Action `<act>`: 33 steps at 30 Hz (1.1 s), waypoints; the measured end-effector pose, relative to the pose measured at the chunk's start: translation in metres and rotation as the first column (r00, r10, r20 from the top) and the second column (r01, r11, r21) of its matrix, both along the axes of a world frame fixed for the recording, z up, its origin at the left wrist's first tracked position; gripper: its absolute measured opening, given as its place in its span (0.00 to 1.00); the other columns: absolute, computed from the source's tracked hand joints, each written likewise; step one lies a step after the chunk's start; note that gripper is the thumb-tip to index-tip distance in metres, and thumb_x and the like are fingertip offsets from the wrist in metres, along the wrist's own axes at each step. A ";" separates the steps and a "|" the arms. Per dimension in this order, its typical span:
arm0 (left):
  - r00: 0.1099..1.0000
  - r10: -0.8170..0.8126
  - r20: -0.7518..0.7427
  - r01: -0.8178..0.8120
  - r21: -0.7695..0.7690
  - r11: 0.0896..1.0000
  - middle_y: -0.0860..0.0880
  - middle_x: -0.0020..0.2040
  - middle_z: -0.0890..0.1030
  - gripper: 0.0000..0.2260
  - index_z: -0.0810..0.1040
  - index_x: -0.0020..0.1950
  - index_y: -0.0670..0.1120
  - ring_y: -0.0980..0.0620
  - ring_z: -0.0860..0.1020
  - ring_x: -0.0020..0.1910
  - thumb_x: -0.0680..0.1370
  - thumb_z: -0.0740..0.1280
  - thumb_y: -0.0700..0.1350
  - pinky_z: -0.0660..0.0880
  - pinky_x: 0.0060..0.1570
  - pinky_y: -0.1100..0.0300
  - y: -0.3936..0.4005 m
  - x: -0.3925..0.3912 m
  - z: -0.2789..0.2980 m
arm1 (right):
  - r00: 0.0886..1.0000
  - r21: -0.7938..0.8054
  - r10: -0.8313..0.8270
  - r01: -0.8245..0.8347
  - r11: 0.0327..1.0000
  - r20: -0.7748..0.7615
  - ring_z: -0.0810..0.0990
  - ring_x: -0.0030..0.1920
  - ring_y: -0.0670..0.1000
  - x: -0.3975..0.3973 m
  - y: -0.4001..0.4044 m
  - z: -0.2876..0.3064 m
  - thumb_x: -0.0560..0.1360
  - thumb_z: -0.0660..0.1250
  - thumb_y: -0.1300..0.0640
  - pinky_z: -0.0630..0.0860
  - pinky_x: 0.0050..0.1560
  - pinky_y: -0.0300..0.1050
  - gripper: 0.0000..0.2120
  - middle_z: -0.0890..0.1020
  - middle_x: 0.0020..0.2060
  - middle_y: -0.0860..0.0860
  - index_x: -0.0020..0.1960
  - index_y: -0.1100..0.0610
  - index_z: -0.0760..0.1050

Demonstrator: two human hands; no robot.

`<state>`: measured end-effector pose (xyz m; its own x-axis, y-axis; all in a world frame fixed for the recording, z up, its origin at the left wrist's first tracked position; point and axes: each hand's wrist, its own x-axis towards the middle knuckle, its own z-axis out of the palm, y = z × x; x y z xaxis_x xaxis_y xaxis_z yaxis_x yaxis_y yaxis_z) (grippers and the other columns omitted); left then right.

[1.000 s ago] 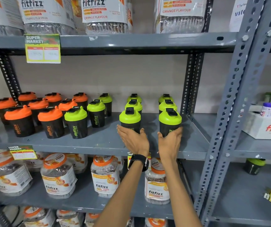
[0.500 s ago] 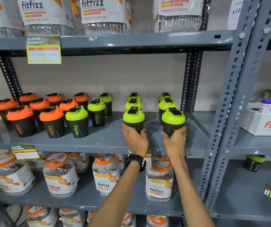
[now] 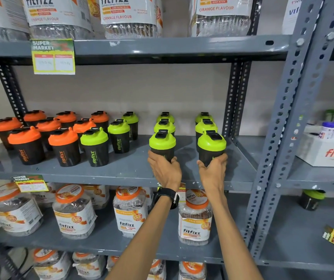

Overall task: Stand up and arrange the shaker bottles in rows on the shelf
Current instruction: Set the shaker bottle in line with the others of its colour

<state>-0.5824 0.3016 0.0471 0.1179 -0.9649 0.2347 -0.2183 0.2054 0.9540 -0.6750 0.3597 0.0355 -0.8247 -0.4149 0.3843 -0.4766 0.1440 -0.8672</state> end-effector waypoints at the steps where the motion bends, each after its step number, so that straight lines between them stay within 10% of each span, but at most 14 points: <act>1: 1.000 -0.002 0.006 0.002 -0.005 1.000 0.38 0.68 0.71 0.35 0.60 0.75 0.39 0.33 0.73 0.68 0.73 0.75 0.40 0.73 0.64 0.38 0.001 0.000 0.000 | 1.000 -0.002 0.001 -0.001 1.000 0.001 0.70 0.69 0.64 0.000 0.000 0.000 0.72 0.75 0.59 0.71 0.66 0.55 0.35 0.70 0.67 0.65 0.70 0.68 0.59; 25: 0.999 0.019 0.030 -0.018 -0.027 0.999 0.37 0.70 0.70 0.39 0.56 0.78 0.38 0.34 0.71 0.70 0.75 0.74 0.42 0.71 0.67 0.39 0.004 -0.006 -0.005 | 1.000 0.000 0.021 -0.021 1.000 -0.005 0.71 0.68 0.63 -0.002 0.002 -0.003 0.72 0.75 0.60 0.73 0.64 0.54 0.36 0.70 0.66 0.64 0.71 0.67 0.59; 33: 0.992 -0.128 -0.006 0.127 -0.076 0.989 0.41 0.82 0.53 0.57 0.40 0.81 0.41 0.43 0.55 0.81 0.70 0.80 0.47 0.57 0.78 0.53 0.013 0.014 -0.019 | 1.000 -0.175 0.026 -0.024 0.984 0.008 0.64 0.74 0.59 0.014 0.026 -0.015 0.75 0.72 0.53 0.65 0.70 0.47 0.42 0.62 0.74 0.62 0.79 0.63 0.50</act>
